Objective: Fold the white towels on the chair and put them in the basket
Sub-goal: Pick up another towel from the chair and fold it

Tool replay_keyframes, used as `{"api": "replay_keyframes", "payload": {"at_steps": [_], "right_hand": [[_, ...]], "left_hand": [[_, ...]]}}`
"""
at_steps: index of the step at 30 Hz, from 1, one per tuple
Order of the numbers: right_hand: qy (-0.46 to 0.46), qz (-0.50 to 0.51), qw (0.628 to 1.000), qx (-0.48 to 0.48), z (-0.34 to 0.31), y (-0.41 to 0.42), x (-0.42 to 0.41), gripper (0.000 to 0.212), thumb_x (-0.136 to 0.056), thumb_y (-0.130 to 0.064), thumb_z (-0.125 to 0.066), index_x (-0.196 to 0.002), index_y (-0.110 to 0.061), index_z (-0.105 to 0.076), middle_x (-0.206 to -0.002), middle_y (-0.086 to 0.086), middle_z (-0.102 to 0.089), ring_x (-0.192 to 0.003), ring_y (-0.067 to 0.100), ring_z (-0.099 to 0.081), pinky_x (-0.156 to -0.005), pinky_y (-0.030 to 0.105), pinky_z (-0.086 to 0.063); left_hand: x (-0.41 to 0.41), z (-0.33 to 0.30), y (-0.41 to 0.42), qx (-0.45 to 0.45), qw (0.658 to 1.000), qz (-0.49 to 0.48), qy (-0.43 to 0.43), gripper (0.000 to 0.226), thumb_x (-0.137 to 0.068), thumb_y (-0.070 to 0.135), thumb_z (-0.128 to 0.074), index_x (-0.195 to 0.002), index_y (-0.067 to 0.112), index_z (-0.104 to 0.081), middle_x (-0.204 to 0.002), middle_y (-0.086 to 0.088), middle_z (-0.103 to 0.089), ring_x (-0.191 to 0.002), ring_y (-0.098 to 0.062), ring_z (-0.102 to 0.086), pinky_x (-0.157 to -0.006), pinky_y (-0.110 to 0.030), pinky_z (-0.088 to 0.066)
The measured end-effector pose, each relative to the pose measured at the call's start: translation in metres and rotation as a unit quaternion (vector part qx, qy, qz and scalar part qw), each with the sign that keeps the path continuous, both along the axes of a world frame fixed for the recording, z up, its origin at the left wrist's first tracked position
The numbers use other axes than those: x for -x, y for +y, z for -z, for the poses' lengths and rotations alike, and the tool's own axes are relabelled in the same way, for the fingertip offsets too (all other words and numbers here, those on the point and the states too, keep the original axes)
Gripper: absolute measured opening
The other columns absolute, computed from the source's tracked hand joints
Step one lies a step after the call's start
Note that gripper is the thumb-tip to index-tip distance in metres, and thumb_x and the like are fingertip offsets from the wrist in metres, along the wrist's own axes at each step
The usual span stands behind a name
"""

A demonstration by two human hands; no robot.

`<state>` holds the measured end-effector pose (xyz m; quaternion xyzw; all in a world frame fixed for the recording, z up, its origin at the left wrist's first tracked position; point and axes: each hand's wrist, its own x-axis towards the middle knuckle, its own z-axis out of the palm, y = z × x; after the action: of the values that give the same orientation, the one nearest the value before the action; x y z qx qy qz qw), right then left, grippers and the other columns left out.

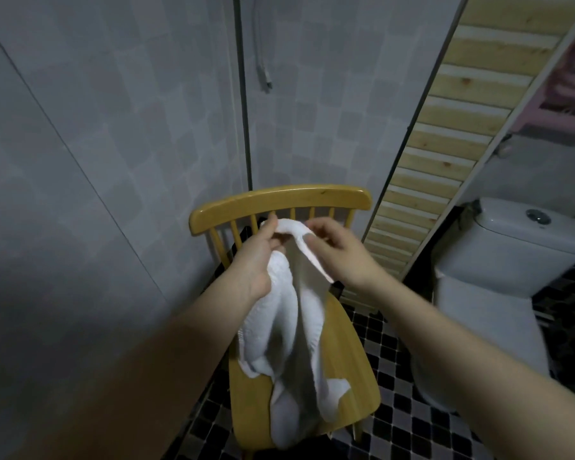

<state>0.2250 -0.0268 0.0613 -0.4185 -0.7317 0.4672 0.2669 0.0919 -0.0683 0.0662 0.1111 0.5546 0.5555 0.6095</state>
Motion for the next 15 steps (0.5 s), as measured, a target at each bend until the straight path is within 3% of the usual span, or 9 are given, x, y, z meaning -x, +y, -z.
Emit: {"api": "replay_keyframes", "payload": {"at_steps": [3, 6, 8, 10, 12, 15], "right_hand": [[0.032, 0.015, 0.999, -0.023, 0.02, -0.016, 0.001, 0.037, -0.093, -0.03, -0.053, -0.128, -0.02, -0.046, -0.11, -0.009, -0.06, -0.095, 0.003, -0.059, -0.078, 0.024, -0.049], [0.037, 0.097, 0.993, -0.063, 0.022, -0.014, 0.004, 0.034, -0.091, -0.013, -0.053, -0.125, -0.015, -0.049, -0.107, -0.006, -0.061, -0.095, 0.006, -0.059, -0.075, 0.018, -0.045], [0.006, 0.136, 0.987, -0.09, 0.018, -0.006, 0.003, 0.034, -0.092, -0.003, -0.043, -0.124, -0.011, -0.05, -0.109, 0.001, -0.061, -0.098, 0.014, -0.059, -0.077, 0.021, -0.045], [-0.02, 0.118, 0.99, -0.068, 0.016, -0.001, 0.0, 0.031, -0.096, -0.01, -0.04, -0.127, -0.011, -0.045, -0.103, 0.001, -0.058, -0.086, 0.011, -0.057, -0.071, 0.024, -0.043], [-0.038, 0.03, 0.999, -0.002, 0.016, -0.001, -0.002, 0.03, -0.096, -0.024, -0.046, -0.124, -0.015, -0.048, -0.099, -0.002, -0.058, -0.08, 0.009, -0.057, -0.067, 0.025, -0.044], [-0.029, -0.093, 0.994, 0.058, 0.022, -0.008, 0.004, 0.03, -0.088, -0.033, -0.06, -0.115, -0.019, -0.059, -0.109, 0.0, -0.065, -0.099, 0.018, -0.062, -0.087, 0.034, -0.049]], "left_hand": [[-0.008, -0.001, 0.006, -0.026, 0.999, 0.006, -0.039, 0.04, -0.092, 0.043, -0.049, -0.113, 0.012, -0.063, -0.102, -0.004, -0.07, -0.087, -0.019, -0.065, -0.07, -0.034, -0.05], [-0.015, 0.002, 0.009, -0.028, 0.999, 0.04, 0.004, 0.036, -0.092, 0.042, -0.05, -0.113, 0.016, -0.062, -0.104, 0.001, -0.069, -0.091, -0.016, -0.064, -0.077, -0.033, -0.049], [-0.015, 0.001, 0.01, -0.022, 0.993, 0.057, 0.098, 0.031, -0.095, 0.04, -0.047, -0.104, 0.015, -0.064, -0.095, 0.002, -0.069, -0.085, -0.012, -0.061, -0.071, -0.026, -0.045], [-0.008, 0.003, 0.013, -0.048, 0.965, 0.064, 0.25, 0.035, -0.098, 0.036, -0.04, -0.092, 0.015, -0.068, -0.087, 0.003, -0.068, -0.085, -0.012, -0.06, -0.072, -0.023, -0.042], [-0.001, 0.001, 0.013, -0.104, 0.925, 0.056, 0.361, 0.043, -0.1, 0.031, -0.037, -0.071, 0.018, -0.067, -0.072, 0.007, -0.064, -0.072, -0.007, -0.056, -0.068, -0.021, -0.04], [0.002, -0.006, 0.01, -0.197, 0.858, 0.084, 0.466, 0.039, -0.099, 0.025, -0.04, -0.066, 0.024, -0.061, -0.073, 0.011, -0.063, -0.075, -0.003, -0.056, -0.073, -0.016, -0.041]]}}
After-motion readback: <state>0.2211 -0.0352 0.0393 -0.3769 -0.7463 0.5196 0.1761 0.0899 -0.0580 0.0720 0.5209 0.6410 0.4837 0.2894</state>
